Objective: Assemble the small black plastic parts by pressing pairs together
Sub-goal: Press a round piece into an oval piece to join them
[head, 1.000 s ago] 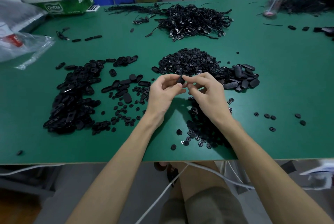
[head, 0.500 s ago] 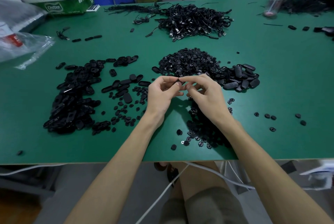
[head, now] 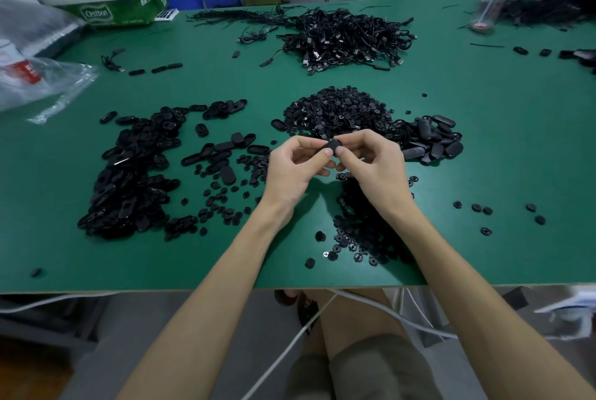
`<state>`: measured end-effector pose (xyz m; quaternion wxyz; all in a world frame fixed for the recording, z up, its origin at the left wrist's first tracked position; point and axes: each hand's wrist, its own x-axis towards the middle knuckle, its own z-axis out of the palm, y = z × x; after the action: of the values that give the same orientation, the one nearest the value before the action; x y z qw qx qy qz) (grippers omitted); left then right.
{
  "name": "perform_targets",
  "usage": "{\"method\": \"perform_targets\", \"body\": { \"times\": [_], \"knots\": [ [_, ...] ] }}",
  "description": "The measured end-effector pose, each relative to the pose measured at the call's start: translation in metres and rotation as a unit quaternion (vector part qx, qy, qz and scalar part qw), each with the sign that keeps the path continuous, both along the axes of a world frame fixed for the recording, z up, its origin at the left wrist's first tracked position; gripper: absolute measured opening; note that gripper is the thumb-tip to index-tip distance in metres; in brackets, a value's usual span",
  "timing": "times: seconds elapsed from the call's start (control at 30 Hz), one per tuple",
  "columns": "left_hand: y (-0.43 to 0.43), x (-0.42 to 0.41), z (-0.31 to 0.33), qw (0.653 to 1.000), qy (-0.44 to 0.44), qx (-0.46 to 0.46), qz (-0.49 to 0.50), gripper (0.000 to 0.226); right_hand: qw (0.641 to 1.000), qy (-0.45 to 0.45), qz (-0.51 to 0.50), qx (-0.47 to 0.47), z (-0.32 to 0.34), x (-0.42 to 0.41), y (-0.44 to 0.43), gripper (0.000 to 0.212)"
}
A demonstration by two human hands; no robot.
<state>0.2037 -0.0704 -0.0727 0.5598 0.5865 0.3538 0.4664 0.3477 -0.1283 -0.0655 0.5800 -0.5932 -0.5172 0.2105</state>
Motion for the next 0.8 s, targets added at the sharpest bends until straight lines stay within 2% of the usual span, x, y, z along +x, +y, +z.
{"method": "perform_targets", "body": {
  "times": [0.27, 0.6, 0.8],
  "knots": [
    [0.0015, 0.0008, -0.0013, 1.0, 0.015, -0.005, -0.001, 0.008, 1.0, 0.006, 0.022, 0.003, -0.001, -0.0007, -0.0004, 0.011],
    [0.0002, 0.0002, 0.0004, 0.999, 0.041, -0.001, 0.01, 0.016, 0.999, -0.018, 0.044, 0.005, -0.0039, -0.0022, -0.0007, 0.016],
    [0.0013, -0.0004, -0.0009, 0.999, 0.028, -0.014, 0.006, 0.011, 0.999, -0.008, 0.03, 0.007, -0.0061, -0.0003, 0.0012, 0.018]
  ]
}}
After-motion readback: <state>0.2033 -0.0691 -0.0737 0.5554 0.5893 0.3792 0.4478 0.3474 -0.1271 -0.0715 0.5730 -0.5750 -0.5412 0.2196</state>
